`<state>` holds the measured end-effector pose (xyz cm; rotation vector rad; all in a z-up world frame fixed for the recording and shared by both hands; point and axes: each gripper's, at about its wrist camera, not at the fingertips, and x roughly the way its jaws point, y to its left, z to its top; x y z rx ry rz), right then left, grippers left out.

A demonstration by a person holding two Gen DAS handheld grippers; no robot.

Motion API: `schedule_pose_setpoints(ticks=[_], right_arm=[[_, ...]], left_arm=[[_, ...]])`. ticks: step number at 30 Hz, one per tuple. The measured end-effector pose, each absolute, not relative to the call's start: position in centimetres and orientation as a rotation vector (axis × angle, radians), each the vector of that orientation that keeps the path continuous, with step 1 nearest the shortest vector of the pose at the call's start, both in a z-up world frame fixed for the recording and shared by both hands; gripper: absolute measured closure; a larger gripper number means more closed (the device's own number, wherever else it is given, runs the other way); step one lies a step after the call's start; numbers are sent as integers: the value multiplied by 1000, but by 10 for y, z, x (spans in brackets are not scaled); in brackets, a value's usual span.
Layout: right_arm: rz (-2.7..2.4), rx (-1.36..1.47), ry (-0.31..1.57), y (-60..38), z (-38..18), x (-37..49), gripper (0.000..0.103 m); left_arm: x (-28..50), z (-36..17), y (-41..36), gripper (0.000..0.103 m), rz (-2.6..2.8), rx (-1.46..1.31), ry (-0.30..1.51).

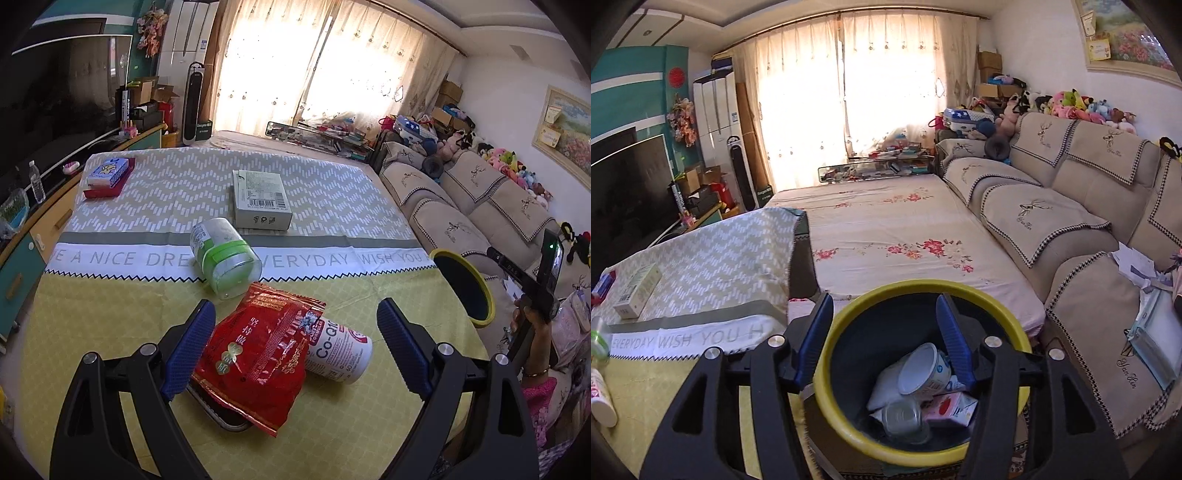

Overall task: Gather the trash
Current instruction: 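Carry the coconut water bottle to the bin and drop it in, then grasp the red snack bag with the left gripper and lift it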

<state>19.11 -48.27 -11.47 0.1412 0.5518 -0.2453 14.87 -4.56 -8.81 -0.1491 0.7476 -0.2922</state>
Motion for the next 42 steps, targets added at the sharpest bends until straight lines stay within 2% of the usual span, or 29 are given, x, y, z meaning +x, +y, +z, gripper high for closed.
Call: schedule_pose_setpoints(ticks=[17,29,35,42], right_arm=[[-127,137,599,-441,-120,181,45],[-95,139,614,-433,-125,184,45],[-89,141,612,-430,-124,185,45],[-86,141,612,-429,-124,185,45]], left_arm=[[175,-119,-42,17,-431,19,847],[179,-127,-44,42,-438,107,867],[174,-119,-43,58,-433,112,848],[167,-98,-41,58,-420,113,803]])
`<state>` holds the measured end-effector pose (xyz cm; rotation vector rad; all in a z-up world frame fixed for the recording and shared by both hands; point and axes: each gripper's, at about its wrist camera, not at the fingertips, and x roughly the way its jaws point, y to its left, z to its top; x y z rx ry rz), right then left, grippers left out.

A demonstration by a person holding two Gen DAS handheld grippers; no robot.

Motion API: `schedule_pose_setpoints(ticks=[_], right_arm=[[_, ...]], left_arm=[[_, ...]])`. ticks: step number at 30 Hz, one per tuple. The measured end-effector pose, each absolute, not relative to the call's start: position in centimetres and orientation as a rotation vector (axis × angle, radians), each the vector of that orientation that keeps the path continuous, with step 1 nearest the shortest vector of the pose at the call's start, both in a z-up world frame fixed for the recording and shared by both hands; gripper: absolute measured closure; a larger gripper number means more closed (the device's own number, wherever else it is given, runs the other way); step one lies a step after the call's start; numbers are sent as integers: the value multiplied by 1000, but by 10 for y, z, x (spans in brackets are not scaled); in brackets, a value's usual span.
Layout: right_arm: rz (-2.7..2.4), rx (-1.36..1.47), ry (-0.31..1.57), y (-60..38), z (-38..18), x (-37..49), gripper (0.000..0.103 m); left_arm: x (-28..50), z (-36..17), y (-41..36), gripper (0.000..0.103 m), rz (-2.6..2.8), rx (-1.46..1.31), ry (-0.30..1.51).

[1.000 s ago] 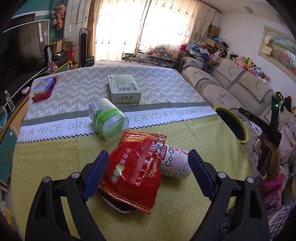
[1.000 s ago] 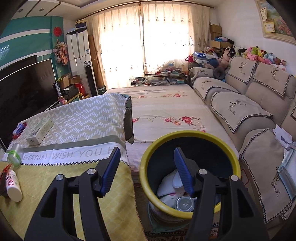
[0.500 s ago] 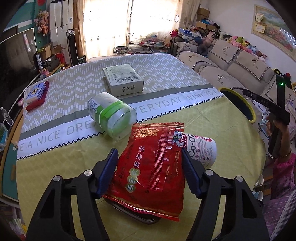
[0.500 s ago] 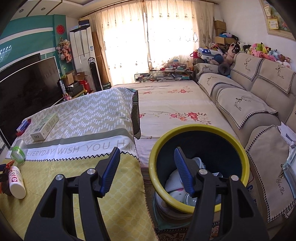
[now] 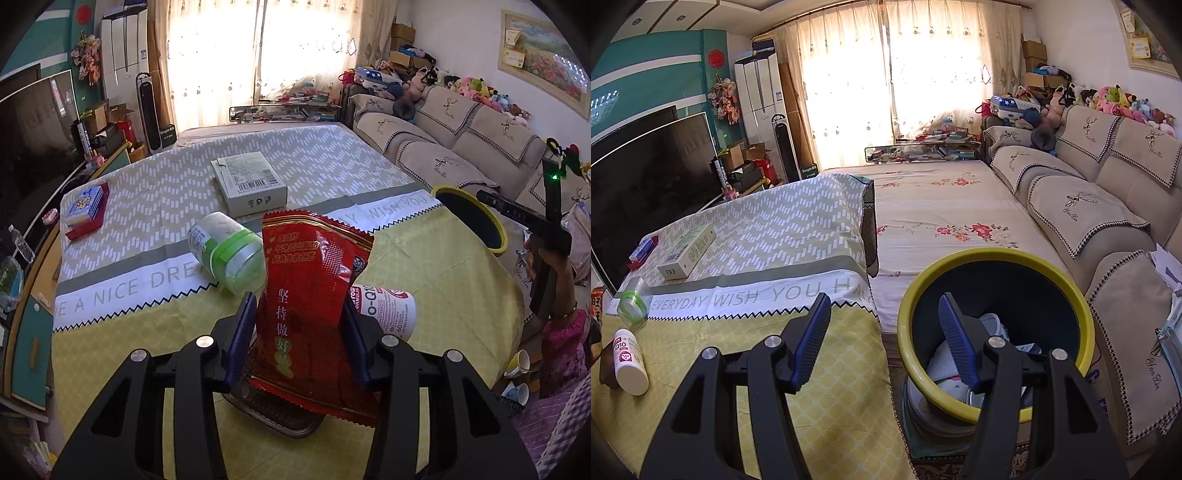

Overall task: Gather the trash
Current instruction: 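Grasp the red snack bag with the left gripper and lift it, then carry the red snack bag over the bin and release it inside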

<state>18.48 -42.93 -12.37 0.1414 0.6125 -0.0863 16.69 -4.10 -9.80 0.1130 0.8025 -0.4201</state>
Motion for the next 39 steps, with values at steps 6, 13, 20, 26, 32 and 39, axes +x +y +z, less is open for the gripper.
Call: schedule_pose_setpoints(ticks=[6,13,20,26,32,39], right_arm=[[-88,154,593,-434,-119,179,45],[-127,189,550,-461,-112,160,45],[-221,222,518,-505,-110,134,45],[-266,271,504,-537,-116,119,45],[-317,312,499,-563,-124,107,44],[-370,340,491,-588,-130,94,42]], left_arm=[[158,-75,-56,58,-448,131,765],[168,-57,-103,58,-534,140,750],[189,-53,-187,58,-671,156,752],[210,-62,-280,58,-816,183,788],[237,-78,-373,58,-909,233,842],[270,-112,-462,57,-920,300,926]])
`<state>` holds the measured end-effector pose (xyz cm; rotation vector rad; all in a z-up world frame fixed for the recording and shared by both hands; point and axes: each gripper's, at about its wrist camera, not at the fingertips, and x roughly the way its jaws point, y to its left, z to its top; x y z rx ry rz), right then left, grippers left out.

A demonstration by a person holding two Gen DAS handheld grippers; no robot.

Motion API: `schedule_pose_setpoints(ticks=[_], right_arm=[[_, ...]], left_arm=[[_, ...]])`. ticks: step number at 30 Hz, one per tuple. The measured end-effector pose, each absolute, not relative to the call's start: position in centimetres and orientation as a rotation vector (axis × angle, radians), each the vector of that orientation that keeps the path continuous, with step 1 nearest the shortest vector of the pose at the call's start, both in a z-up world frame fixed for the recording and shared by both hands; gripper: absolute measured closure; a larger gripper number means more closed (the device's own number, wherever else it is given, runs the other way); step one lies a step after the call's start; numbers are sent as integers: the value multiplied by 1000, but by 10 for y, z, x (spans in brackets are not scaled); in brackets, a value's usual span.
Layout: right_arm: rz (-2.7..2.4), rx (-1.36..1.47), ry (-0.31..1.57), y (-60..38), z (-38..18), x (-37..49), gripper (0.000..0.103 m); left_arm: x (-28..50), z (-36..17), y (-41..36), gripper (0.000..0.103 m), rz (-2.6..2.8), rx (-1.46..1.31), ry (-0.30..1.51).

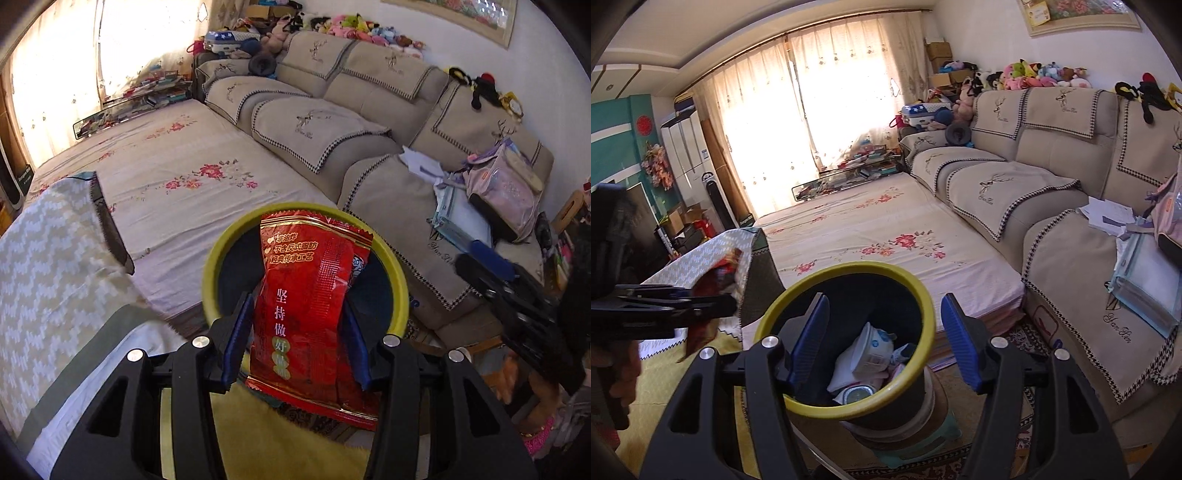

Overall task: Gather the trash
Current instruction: 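Carry the red snack bag over the bin and release it inside, then grasp the white supplement bottle with the right gripper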

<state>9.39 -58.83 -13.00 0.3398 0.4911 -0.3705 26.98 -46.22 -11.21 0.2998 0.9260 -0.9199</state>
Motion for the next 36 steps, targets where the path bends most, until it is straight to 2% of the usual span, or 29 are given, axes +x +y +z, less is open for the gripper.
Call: schedule_pose_setpoints(ticks=[2,4,6,9,14,19,30,36], right_arm=[[-380,350,492,-594,-132,92,42],[-386,357,492,-599,-134,89,42],[-387,362,493,-603,-135,88,42],[-386,371,487,-605,-135,86,41],[-386,378,479,-606,-134,84,40],[-382,371,483,-603,-134,83,39],[-279,341,552,-567,-143,107,37],[-35,261,597,-477,-143,134,37]], left_arm=[[277,-126,-482,56,-905,328,952],[284,-139,-499,51,-895,335,979],[291,-150,-513,34,-877,351,997],[296,-162,-524,20,-847,367,1013],[299,-161,-517,18,-840,315,1012],[283,-125,-473,13,-818,205,930],[211,-44,-310,5,-685,34,714],[178,-22,-198,5,-488,-60,650]])
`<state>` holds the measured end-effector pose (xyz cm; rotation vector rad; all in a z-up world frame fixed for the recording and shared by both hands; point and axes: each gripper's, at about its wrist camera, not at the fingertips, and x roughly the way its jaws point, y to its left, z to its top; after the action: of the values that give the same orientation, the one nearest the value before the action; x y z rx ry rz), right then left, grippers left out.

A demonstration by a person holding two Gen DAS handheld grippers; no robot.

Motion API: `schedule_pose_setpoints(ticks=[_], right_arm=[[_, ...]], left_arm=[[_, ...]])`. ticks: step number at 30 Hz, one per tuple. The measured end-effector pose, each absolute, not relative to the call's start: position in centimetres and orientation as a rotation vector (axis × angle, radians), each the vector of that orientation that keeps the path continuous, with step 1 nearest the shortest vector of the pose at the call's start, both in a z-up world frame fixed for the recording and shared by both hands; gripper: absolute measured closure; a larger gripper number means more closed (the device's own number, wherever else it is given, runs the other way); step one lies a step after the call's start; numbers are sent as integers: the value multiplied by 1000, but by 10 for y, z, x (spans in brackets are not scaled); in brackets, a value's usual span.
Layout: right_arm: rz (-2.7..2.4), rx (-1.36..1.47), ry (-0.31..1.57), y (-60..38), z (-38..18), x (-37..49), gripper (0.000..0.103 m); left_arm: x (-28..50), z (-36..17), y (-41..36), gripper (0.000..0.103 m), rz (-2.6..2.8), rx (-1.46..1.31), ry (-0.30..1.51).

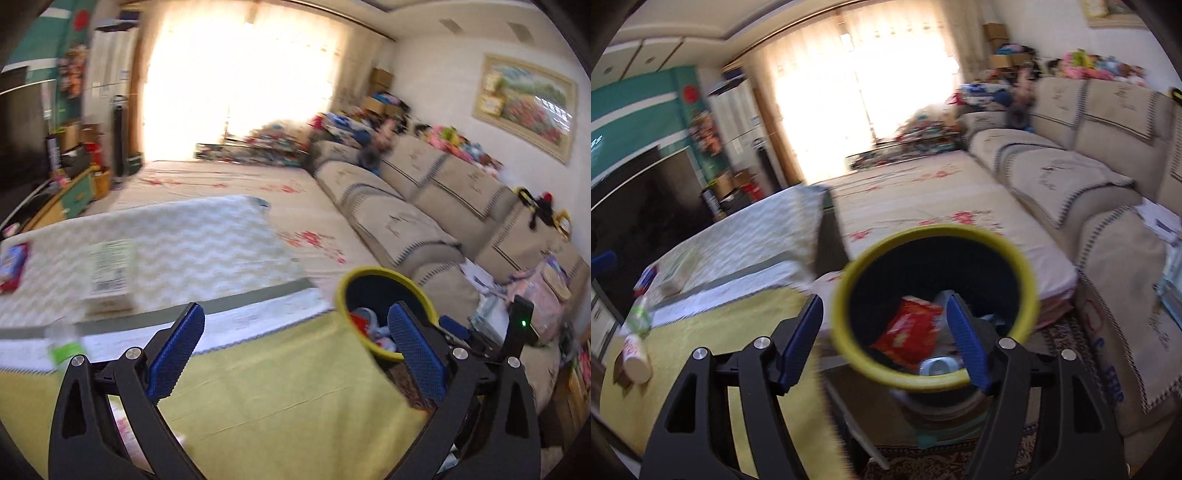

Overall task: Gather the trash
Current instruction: 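Grasp the white supplement bottle with the right gripper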

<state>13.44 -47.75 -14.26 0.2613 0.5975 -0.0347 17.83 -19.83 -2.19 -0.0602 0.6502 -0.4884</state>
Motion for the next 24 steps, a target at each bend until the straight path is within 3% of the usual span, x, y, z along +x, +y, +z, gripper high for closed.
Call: schedule_pose_setpoints(ticks=[11,24], right_arm=[[460,84,658,-307,-133,143,37],[625,-109,747,-209,-142,162,37]], left_arm=[[129,-27,-34,5,-176,-207,606],[106,-63,10,5,-144,-269,642]])
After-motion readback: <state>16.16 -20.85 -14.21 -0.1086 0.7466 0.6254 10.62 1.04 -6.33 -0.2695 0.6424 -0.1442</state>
